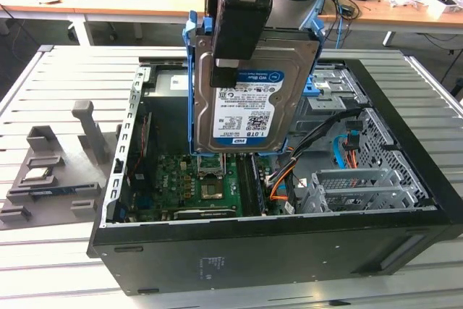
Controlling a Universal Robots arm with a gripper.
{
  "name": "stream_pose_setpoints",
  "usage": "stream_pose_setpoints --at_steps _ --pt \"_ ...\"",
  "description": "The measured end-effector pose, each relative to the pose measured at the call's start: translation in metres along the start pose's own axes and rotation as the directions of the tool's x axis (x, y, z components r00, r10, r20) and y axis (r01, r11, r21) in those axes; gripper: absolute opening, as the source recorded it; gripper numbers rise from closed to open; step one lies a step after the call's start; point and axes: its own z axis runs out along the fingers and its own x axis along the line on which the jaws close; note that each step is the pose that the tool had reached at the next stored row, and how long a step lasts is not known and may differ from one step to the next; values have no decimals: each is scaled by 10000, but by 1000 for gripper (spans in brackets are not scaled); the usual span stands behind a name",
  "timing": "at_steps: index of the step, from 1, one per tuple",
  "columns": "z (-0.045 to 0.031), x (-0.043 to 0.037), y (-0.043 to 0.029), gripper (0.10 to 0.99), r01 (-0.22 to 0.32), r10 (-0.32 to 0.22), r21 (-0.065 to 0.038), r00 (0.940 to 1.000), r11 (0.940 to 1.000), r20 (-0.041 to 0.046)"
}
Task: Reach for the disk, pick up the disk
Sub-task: 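Pick up the disk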
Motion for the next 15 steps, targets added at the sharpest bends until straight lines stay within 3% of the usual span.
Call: stream_pose_setpoints --at_steps 11,15 --pt "-5 182 -59 369 -2 2 -1 10000 10000 -37" --pt "-5 223 -127 369 -2 2 -4 10000 10000 -39"
